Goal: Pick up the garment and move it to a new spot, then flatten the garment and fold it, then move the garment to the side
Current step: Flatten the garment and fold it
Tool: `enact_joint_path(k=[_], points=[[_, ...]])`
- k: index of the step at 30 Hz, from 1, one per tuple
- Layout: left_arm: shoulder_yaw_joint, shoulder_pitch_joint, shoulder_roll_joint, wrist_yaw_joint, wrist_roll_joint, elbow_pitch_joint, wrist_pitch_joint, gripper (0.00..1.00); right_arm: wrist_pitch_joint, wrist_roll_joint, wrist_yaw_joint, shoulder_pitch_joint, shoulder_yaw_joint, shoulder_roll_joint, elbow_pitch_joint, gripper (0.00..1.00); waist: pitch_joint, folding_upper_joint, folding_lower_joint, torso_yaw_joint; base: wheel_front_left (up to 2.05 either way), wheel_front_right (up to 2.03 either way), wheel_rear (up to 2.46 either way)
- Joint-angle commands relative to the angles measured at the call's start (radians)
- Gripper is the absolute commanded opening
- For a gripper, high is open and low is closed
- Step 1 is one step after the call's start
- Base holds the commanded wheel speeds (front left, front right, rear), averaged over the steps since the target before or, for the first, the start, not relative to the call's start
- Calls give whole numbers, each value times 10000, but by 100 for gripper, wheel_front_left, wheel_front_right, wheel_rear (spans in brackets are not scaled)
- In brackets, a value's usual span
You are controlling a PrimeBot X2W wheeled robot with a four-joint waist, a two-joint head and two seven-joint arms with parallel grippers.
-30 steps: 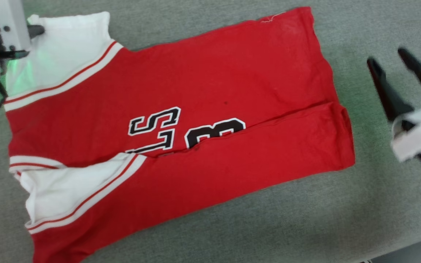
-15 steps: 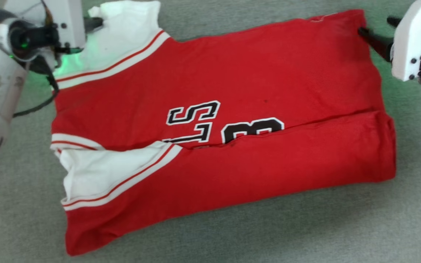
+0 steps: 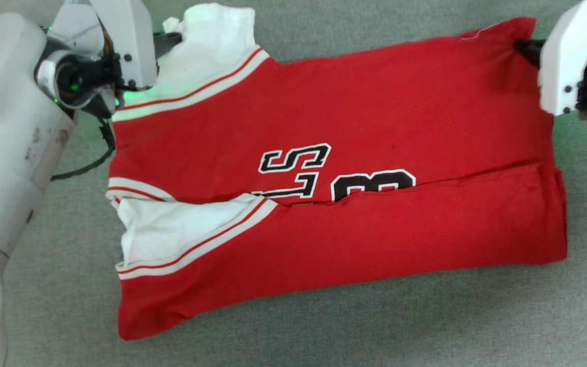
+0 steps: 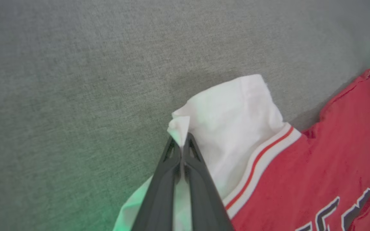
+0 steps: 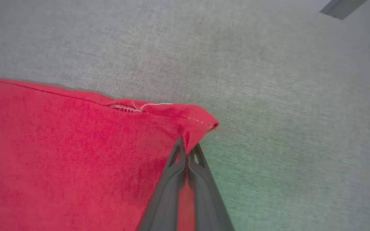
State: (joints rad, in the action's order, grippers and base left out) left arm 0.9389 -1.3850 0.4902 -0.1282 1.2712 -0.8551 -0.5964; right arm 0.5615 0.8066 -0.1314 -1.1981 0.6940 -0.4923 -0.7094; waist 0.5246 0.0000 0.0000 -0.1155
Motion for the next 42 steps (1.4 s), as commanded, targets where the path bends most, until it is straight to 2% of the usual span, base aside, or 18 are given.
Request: enact_joint_path(k=[1,7,10,13,16,22,26,29,32,36,42], points=[[14,114,39,-29,98,129,145,0,-195,140,16,-51,47,-140,-16,0,-384,0,0,158,0,0,0],[178,751,456,-30,433,1492,1044,0,-1220,972,16,729,495,-820,616,0,-1544,0,0,520,0,0,0],[322,1324,856,-31,674,2549,1468,0,-1567,1356,16,1383,800,-1340,1234,0,-2103,0,0,753,0,0,0],[523,2126,1415,-31,860,3951,2002,0,-1755,1634,16,2165,1112,-2038,1919,0,-2582,0,0,1001,0,0,0],[667,3085,2212,-32,950,5307,2699,0,-1909,1861,16,2991,1248,-2705,2592,0,-2980,0,0,1259,0,0,0],[903,5355,3656,-30,1123,7561,4322,0,-2380,2242,16,4686,970,-3736,3770,0,-3410,0,0,1665,0,0,0],[987,6729,4135,15,1259,8497,5460,0,-2828,2443,16,5874,538,-4173,4304,0,-3507,0,0,1869,0,0,0],[1127,7560,4180,136,1336,8844,6081,0,-3085,2603,16,6756,232,-4312,4490,0,-3526,0,0,1976,0,0,0],[1306,8018,3965,173,1274,8719,6424,0,-3347,2505,16,7488,-42,-4288,4492,0,-3466,0,0,2057,0,0,0],[1352,8231,3548,196,1145,8108,6857,0,-3671,2070,16,7921,-438,-3897,4237,0,-3276,0,0,1930,0,0,0],[1430,8335,2872,69,1022,6911,7341,0,-4047,1428,16,7901,-872,-2952,3543,0,-3088,0,0,1613,0,0,0]])
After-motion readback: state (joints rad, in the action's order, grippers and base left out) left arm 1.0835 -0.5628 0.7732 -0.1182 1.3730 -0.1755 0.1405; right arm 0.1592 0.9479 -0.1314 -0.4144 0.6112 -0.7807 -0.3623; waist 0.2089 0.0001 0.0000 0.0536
